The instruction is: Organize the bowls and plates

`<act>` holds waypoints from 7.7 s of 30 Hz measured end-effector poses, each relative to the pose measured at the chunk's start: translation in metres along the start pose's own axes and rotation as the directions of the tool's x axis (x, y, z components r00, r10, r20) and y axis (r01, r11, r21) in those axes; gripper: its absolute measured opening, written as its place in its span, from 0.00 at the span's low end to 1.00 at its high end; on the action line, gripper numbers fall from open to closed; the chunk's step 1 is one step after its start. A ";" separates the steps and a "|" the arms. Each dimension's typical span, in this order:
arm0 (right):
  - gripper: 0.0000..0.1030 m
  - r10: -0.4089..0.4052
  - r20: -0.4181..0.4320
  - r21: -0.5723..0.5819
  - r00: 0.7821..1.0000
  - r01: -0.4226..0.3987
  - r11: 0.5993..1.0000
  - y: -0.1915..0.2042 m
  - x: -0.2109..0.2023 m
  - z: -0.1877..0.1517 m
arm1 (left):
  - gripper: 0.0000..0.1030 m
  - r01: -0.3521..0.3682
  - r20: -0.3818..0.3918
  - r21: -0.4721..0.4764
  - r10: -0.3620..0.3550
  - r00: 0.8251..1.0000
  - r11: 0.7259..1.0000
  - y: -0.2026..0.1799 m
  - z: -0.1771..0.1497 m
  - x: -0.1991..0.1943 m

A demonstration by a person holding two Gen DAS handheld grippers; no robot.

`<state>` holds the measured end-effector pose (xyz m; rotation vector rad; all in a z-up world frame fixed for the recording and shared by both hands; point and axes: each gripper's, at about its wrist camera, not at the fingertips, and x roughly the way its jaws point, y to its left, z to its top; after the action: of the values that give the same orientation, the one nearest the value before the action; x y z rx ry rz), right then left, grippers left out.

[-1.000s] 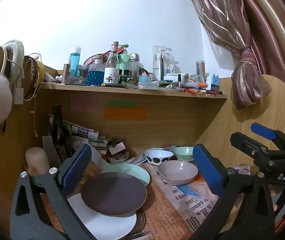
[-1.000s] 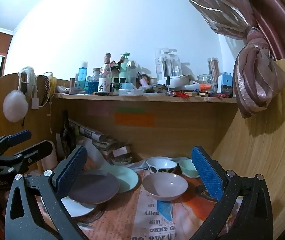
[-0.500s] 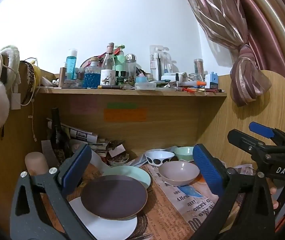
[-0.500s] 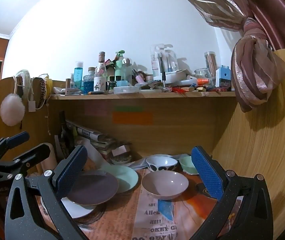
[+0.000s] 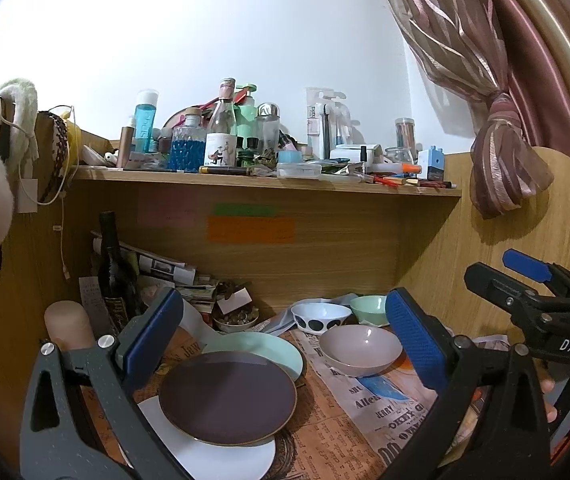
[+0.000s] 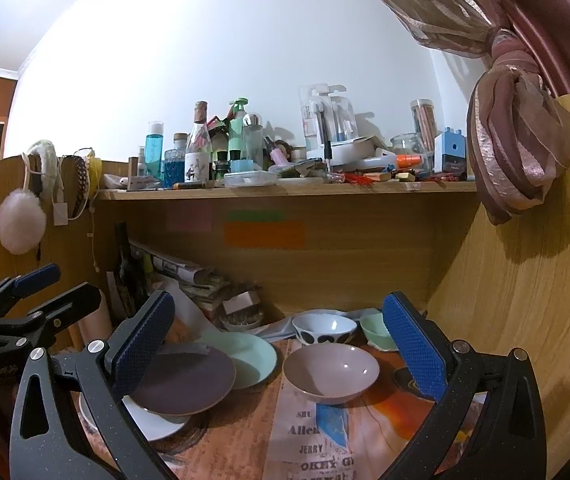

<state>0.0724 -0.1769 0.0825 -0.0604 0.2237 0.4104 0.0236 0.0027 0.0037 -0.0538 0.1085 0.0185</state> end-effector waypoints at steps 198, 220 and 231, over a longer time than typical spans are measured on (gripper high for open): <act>0.24 0.221 -0.599 0.251 0.770 -0.081 0.965 -0.030 0.136 -0.132 | 0.23 0.017 -0.684 -0.076 -0.064 0.726 0.997 0.052 -0.113 0.157; 0.25 0.153 -0.647 0.269 0.747 0.035 0.963 -0.081 0.096 -0.157 | 0.23 0.125 -0.749 -0.061 -0.129 0.650 0.990 -0.020 -0.142 0.159; 0.26 0.152 -0.656 0.262 0.740 0.034 0.965 -0.082 0.105 -0.161 | 0.23 0.102 -0.767 -0.057 -0.109 0.632 0.993 -0.021 -0.151 0.168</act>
<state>0.1665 -0.2281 -0.0971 0.0596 1.0071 0.4075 0.1745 -0.0235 -0.1637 -0.0736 0.9826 -0.1275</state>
